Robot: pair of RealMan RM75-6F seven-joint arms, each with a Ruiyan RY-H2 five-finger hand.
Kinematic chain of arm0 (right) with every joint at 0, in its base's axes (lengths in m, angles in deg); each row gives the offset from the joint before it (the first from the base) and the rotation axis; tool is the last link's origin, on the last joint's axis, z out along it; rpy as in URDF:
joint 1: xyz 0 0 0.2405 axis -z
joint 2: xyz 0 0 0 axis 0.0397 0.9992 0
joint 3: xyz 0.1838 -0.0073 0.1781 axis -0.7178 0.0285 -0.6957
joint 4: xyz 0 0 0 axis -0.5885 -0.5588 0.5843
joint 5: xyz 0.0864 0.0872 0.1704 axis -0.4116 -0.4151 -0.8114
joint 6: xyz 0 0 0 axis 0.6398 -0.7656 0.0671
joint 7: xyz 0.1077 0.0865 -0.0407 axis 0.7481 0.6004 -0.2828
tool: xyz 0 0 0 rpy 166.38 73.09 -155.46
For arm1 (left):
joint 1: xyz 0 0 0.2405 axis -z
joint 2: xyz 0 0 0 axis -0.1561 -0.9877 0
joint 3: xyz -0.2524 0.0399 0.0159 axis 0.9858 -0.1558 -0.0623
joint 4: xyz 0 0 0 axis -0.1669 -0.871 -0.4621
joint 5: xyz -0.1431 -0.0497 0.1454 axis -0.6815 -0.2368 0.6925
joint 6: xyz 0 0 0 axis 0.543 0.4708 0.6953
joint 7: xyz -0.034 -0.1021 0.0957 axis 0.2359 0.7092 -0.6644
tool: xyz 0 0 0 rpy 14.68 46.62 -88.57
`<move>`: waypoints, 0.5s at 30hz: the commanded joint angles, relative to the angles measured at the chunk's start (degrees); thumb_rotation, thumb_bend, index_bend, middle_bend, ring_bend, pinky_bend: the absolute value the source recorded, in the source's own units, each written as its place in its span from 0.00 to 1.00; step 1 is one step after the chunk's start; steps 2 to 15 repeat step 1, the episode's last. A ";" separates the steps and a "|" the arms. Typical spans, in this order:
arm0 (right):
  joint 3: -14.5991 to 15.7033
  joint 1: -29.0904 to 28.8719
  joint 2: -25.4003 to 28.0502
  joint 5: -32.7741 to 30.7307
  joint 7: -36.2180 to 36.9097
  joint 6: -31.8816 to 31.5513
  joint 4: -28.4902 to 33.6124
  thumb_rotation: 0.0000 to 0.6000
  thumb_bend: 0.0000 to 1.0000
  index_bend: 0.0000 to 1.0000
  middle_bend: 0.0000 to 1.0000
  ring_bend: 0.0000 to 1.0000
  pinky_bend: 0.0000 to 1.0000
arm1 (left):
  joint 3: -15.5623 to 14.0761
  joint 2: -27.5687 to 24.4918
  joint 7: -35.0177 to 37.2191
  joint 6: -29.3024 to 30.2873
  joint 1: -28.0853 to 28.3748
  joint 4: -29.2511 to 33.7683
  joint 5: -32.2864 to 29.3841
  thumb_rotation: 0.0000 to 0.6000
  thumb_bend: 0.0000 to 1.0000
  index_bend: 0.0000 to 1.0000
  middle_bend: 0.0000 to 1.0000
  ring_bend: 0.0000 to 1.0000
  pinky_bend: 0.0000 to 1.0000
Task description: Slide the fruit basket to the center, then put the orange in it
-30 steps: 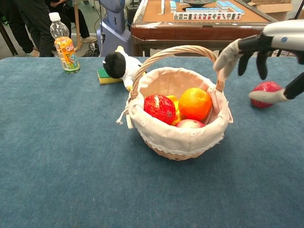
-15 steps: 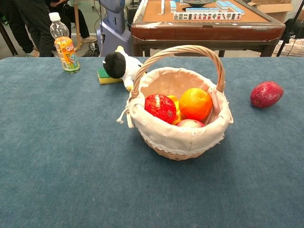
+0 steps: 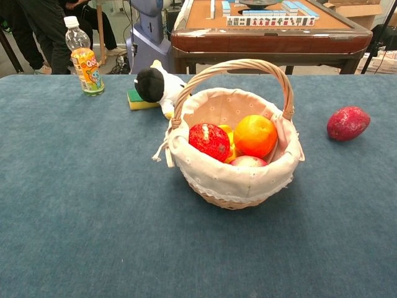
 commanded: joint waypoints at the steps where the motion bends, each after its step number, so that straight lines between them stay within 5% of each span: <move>1: -0.11 1.23 -0.44 -1.13 0.84 -0.46 -0.55 1.00 0.35 0.30 0.31 0.30 0.48 | -0.41 0.64 -0.31 0.51 -0.61 0.15 0.12 1.00 0.11 0.19 0.13 0.11 0.16; 15: -0.11 1.23 -0.44 -1.13 0.84 -0.46 -0.55 1.00 0.35 0.30 0.31 0.30 0.48 | -0.41 0.64 -0.31 0.51 -0.61 0.15 0.12 1.00 0.11 0.19 0.13 0.11 0.16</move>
